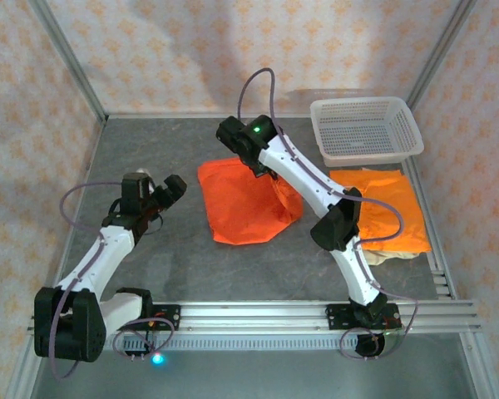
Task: Fold and stack the shorts
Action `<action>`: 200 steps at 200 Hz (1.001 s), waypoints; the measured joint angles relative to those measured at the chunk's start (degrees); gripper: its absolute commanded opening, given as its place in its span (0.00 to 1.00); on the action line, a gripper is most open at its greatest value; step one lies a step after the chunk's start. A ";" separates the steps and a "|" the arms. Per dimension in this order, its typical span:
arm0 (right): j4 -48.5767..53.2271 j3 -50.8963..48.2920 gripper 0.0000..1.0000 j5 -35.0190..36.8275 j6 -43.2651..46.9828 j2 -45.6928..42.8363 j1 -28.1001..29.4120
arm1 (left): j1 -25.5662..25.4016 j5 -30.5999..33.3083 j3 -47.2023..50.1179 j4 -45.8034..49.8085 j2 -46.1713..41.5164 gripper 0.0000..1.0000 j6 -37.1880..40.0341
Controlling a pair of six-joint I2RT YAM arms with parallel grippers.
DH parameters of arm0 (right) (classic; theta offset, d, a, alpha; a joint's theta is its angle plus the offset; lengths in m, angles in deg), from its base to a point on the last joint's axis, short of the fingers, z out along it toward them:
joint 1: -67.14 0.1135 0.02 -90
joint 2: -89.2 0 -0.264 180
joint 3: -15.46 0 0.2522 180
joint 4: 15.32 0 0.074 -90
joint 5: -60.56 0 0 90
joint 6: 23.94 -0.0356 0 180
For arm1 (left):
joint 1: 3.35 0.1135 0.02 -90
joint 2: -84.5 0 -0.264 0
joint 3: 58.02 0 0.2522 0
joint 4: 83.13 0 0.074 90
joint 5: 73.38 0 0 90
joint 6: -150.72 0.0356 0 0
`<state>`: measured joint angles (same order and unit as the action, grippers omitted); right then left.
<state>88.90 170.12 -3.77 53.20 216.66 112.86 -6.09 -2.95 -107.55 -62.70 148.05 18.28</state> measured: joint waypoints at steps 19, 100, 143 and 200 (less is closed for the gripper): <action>-0.04 0.02 0.00 0.07 0.22 0.11 0.00 | -2.69 -2.82 -0.35 -1.60 2.99 0.71 -0.98; -0.04 0.02 0.00 0.46 0.92 0.11 -0.02 | -8.13 -8.48 -4.52 -5.70 17.42 0.08 -3.21; -0.02 0.00 0.00 0.55 1.07 0.11 -0.02 | -11.39 -8.15 -5.88 -7.98 26.73 0.00 -3.63; -0.02 2.10 0.01 -0.26 0.83 0.11 -0.02 | -14.75 -3.69 -6.58 -8.70 31.52 0.00 -2.51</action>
<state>88.88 172.22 -4.03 54.03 216.77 112.84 -20.85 -6.65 -114.13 -71.39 179.56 15.77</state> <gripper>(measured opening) 0.062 0.041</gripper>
